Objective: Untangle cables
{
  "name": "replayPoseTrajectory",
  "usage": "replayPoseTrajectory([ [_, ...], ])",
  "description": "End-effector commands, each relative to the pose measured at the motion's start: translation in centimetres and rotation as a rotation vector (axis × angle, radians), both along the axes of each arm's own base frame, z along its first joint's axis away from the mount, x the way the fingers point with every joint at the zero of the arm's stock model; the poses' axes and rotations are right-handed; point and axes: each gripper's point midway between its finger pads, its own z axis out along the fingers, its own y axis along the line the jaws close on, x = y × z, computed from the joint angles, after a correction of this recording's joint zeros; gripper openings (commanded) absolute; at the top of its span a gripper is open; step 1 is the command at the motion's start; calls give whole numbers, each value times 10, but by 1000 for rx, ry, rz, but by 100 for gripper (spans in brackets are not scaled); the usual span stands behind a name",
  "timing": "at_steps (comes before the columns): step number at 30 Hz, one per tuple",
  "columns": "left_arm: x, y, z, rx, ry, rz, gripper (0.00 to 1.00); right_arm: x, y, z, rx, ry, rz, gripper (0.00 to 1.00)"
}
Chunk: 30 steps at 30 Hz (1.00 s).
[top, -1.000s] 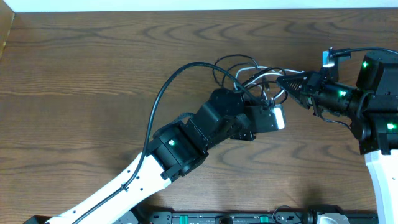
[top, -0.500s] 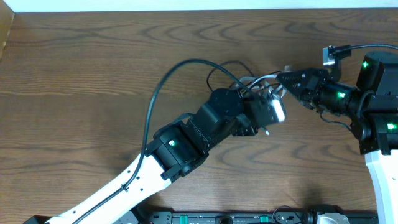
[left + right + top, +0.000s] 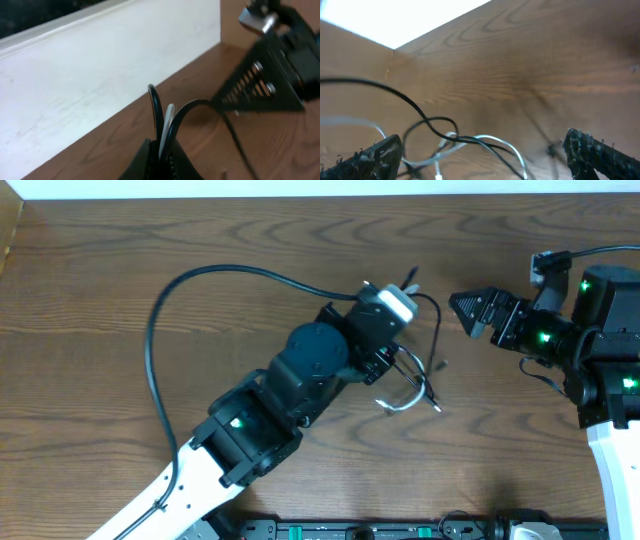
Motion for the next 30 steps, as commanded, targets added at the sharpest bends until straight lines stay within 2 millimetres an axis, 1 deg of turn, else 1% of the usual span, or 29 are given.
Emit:
replayPoseTrajectory([
  [1, 3, 4, 15, -85, 11, 32, 8, -9, 19, 16, -65, -148, 211, 99],
  [4, 6, 0, 13, -85, 13, 32, 7, -21, 37, 27, -41, -237, 371, 99],
  [7, 7, -6, 15, -149, 43, 23, 7, -28, 47, 32, -35, -280, 447, 99],
  [11, -10, -27, 30, -222, 48, -132, 7, -27, 51, 31, -45, -285, 452, 99],
  [14, -14, -31, 34, -268, 75, -157, 7, -24, 51, 34, -49, -308, 452, 99],
  [17, -20, -35, 33, -302, 122, -186, 8, -20, 51, 39, -57, -340, 450, 99],
  [22, -49, -53, 35, -315, 167, -377, 7, -11, 48, 44, -68, -366, 417, 99],
  [24, -59, -58, 37, -333, 195, -439, 8, -5, 45, 41, -83, -358, 394, 99],
  [26, -73, -63, 39, -335, 212, -524, 8, 2, 40, 33, -108, -334, 364, 99],
  [28, -84, -66, 39, -333, 226, -585, 7, 10, 33, 22, -140, -292, 319, 99],
  [30, -89, -67, 39, -330, 235, -619, 7, 21, 18, 5, -164, -204, 211, 99],
])
